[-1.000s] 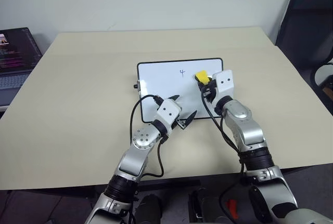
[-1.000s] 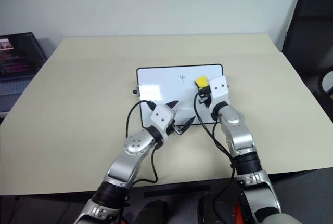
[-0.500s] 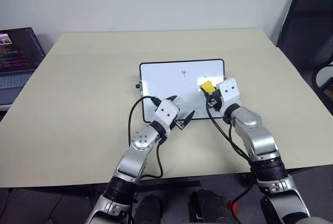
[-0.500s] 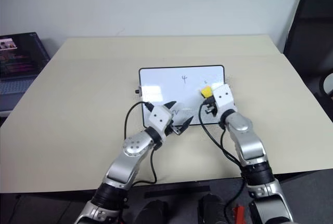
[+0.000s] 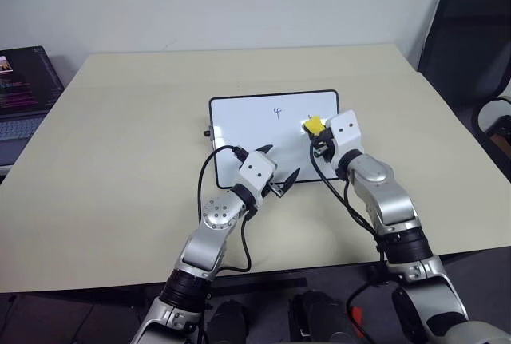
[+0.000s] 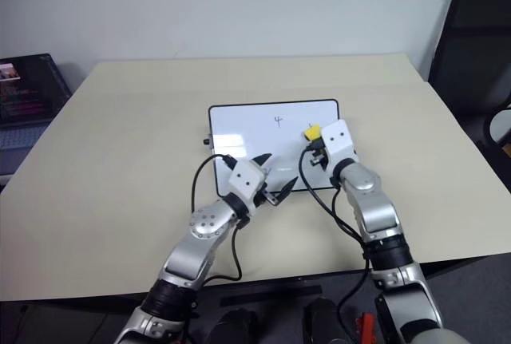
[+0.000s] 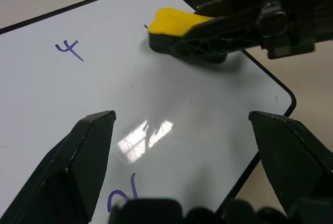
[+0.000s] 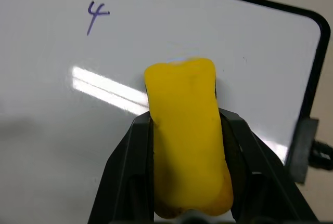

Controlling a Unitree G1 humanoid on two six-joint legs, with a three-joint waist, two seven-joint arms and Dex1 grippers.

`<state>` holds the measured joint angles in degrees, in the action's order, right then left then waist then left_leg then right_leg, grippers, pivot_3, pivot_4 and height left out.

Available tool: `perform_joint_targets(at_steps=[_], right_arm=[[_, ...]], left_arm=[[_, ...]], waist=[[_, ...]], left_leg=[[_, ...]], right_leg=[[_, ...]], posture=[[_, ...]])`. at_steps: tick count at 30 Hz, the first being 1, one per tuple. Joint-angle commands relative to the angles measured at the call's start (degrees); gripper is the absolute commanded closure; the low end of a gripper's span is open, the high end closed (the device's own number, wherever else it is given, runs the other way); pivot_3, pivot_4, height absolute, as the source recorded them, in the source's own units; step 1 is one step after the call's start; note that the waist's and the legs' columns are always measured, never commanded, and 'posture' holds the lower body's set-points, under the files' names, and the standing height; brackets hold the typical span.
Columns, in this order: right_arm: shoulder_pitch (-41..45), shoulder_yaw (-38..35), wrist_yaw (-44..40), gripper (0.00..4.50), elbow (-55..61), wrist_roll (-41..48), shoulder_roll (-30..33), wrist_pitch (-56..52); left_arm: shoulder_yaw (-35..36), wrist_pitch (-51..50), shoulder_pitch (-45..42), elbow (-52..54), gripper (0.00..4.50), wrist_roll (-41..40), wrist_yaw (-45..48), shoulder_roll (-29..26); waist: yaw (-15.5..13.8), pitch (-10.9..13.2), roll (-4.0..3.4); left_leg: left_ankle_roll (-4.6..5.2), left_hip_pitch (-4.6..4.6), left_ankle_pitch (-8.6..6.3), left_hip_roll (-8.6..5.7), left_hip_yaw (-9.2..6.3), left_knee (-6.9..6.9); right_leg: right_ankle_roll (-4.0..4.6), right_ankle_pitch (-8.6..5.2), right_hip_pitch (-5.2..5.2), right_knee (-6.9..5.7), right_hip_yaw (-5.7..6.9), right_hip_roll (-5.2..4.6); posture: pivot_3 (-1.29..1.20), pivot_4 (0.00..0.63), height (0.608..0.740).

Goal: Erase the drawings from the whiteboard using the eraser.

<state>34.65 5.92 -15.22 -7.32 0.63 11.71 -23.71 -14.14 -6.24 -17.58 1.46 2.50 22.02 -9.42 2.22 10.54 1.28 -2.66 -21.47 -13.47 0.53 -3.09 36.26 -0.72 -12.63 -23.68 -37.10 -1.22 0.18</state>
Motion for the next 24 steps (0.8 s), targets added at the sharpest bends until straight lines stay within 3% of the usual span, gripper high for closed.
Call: perform_joint_targets(at_steps=[1,9,24], right_arm=[[2.8,0.9,-0.1,3.2,-3.8,-1.1,-1.1,2.2],[3.5,0.9,0.0,3.2,-5.8,-2.0,-1.9,1.9],[-8.4,-0.8,-0.4,3.2,9.5,-2.6,4.6,-10.8]], left_arm=[[0.6,0.4,-0.6,1.3,0.0,-0.2,0.0,0.0],[0.8,0.0,-0.1,2.1,0.0,-0.2,-0.3,-0.1],[1.1,-0.5,0.4,2.7,0.0,-0.1,-0.2,-0.2]], waist=[[0.0,0.0,0.0],[0.0,0.0,0.0],[-0.4,0.0,0.05]], left_leg=[[0.0,0.0,0.0,0.0,0.0,-0.01],[0.0,0.02,0.0,0.02,-0.01,-0.03],[0.0,0.13,0.0,0.01,-0.07,-0.01]], right_leg=[[0.0,0.0,0.0,0.01,0.0,0.0],[0.02,0.01,0.0,-0.01,0.01,0.0],[0.04,-0.01,0.19,0.12,0.06,0.0]], posture=[[0.0,0.15,0.74],[0.0,0.15,0.74],[0.0,0.15,0.74]])
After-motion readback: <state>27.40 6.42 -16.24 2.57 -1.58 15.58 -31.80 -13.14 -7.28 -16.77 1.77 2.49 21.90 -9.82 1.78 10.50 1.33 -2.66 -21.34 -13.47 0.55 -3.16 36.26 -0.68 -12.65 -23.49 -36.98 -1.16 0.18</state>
